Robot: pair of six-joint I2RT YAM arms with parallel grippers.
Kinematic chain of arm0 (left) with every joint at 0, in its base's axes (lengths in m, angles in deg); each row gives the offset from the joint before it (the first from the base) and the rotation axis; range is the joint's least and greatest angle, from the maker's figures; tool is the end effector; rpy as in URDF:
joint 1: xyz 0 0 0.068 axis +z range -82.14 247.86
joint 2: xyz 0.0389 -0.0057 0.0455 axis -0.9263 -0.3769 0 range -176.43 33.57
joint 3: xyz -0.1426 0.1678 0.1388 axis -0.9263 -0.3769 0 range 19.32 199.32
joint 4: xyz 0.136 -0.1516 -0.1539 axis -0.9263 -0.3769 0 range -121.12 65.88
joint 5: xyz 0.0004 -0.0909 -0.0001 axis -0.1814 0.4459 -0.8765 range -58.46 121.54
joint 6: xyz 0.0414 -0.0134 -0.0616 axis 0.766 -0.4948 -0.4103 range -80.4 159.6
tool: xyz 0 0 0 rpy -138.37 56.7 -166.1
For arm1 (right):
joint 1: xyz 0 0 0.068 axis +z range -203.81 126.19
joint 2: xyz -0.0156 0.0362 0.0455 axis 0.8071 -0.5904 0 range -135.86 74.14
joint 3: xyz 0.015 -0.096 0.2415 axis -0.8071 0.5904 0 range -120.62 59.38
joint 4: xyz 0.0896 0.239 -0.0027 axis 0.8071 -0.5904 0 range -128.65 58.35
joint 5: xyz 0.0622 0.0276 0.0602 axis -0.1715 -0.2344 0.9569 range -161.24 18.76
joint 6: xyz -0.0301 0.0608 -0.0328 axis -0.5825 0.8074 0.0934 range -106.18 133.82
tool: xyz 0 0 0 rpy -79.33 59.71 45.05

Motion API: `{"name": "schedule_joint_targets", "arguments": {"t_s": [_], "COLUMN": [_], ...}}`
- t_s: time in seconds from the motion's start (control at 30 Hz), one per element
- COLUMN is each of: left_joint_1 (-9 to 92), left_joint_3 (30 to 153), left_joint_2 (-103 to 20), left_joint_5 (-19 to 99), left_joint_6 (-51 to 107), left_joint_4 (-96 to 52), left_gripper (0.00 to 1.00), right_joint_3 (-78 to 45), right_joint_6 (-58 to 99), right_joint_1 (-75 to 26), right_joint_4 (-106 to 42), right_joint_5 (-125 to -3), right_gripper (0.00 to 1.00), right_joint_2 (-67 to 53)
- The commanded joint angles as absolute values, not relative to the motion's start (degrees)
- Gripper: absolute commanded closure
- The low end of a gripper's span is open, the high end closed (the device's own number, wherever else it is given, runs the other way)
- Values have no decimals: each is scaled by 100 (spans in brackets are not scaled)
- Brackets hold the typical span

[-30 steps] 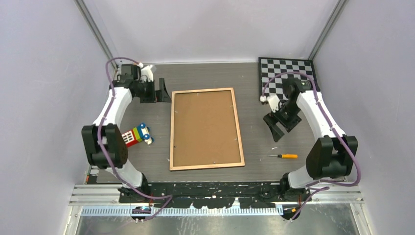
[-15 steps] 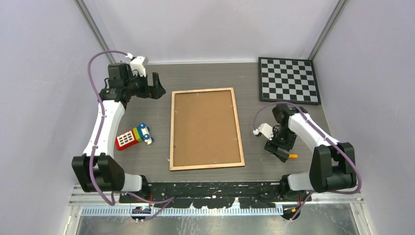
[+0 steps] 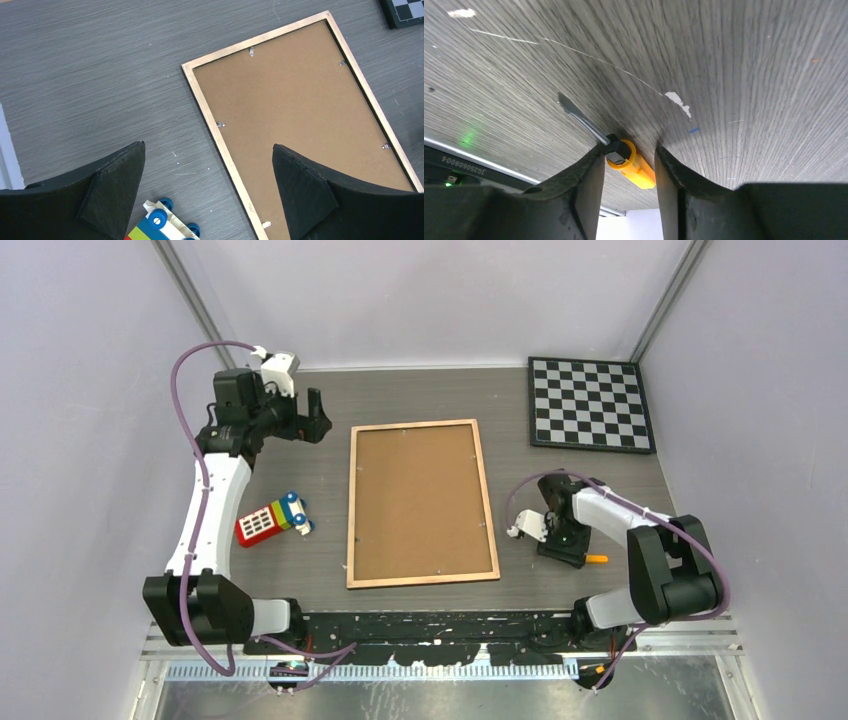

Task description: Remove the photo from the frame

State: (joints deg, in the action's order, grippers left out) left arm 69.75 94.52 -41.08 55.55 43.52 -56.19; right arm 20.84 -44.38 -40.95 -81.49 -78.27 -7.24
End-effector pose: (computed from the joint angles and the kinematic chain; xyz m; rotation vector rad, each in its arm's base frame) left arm 0.3046 -0.0158 0.3488 0.2839 2.0720 -0.3821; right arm 0.1884 0.0351 0.1068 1.7748 -2.4776 0.1452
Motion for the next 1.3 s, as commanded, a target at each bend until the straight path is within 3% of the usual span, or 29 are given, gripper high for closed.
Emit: {"name": "schedule_joint_targets", "arguments": {"t_s": [0.0,0.13,0.2,0.43,0.63,0.8,0.93,1.27], "left_joint_1": [6980,6979,6978,6973,6554,5567,4947,3171], "left_joint_3": [9521,9606,9615,9656,9872,9374,8424,8370], "left_joint_2": [-3844,-3845,-3818,-3701,-3696,-3328,-2939,-3445], "left_joint_5": [5375,5449,5594,6267,6711,6468,6666,6562], "left_joint_6": [4570,4730,4757,4946,6125,8112,8932,12073], "left_joint_4": [-5595,-5701,-5646,-5196,-5327,-5279,-4302,-4991], "left_gripper": [0,0,0,0,0,0,2,13], "right_joint_3": [2193,1522,905,-2688,-4758,-4705,-3641,-3307], "right_joint_6": [-4568,-4105,-3669,-1103,1562,4356,7140,6646], "right_joint_1": [-4090,-4080,-4086,-4100,-4100,-4184,-4194,-4078], "right_joint_4": [-7268,-7557,-7911,-9403,-9363,-8270,-5968,-7691], "right_joint_5": [-7996,-7741,-7492,-5136,-3455,-2366,-1404,-2414], "right_gripper": [60,91,99,99,99,100,99,100], "right_joint_2": [-860,-975,-1111,-2020,-2831,-3108,-3103,-2785]}}
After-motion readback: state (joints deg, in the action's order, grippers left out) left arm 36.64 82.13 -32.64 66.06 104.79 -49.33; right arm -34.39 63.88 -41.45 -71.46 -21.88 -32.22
